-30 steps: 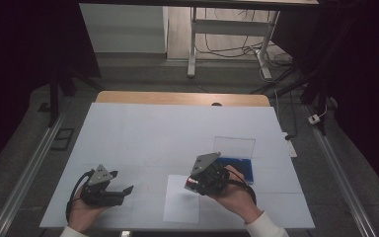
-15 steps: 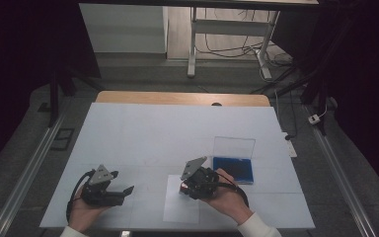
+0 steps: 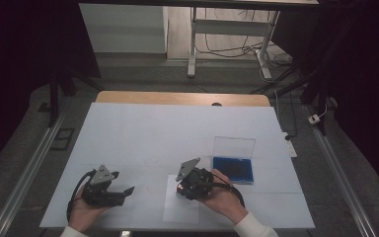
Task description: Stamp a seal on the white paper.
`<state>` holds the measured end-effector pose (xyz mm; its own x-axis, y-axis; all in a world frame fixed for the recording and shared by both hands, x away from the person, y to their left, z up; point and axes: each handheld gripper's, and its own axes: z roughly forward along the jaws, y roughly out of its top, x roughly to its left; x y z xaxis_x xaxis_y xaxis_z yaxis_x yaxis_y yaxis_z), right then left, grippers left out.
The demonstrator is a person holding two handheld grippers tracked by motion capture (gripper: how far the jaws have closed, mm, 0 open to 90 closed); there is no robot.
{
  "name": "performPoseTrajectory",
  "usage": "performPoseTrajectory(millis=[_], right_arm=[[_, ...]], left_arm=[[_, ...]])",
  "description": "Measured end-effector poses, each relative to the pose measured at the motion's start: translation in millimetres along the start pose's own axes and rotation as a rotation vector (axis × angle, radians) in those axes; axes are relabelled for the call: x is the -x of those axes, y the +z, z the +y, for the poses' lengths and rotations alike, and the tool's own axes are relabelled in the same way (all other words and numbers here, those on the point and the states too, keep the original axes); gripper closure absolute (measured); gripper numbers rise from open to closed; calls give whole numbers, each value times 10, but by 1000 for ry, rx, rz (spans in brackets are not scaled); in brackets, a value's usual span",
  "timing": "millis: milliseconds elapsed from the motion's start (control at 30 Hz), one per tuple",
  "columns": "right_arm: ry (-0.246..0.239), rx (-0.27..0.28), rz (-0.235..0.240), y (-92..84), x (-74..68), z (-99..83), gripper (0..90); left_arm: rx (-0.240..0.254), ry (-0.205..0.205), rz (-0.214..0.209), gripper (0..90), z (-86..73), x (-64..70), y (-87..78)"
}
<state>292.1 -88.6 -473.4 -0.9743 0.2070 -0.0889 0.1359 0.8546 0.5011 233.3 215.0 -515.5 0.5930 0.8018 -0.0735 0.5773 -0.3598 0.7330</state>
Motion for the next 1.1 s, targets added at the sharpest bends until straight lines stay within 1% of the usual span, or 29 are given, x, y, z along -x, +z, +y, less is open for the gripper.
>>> performPoseTrajectory(millis=[133, 267, 433, 467, 667, 700, 833, 1033, 1100], right_arm=[[-8, -9, 2, 37, 0, -5, 701], [-1, -19, 3, 74, 6, -18, 700], [-2, -12, 4, 82, 17, -25, 701], [-11, -15, 4, 80, 25, -27, 700], [-13, -26, 5, 79, 23, -19, 701], [-5, -27, 7, 78, 17, -15, 700], [3, -22, 9, 83, 22, -19, 701], [-4, -34, 4, 81, 17, -9, 701], [0, -38, 6, 87, 17, -1, 701]], left_arm=[[1, 0, -2, 209, -2, -3, -2], [-1, 0, -2, 209, -2, -5, -1], [3, 1, -1, 209, -1, -1, -4], [1, 1, 1, 209, -2, -1, -2], [1, 1, -2, 209, -3, 0, -2], [1, 2, -2, 209, -3, 1, -2], [-1, 2, 0, 209, -2, -1, 0], [1, 4, -3, 209, -4, 4, -6], [2, 4, -2, 209, -3, 5, -7]])
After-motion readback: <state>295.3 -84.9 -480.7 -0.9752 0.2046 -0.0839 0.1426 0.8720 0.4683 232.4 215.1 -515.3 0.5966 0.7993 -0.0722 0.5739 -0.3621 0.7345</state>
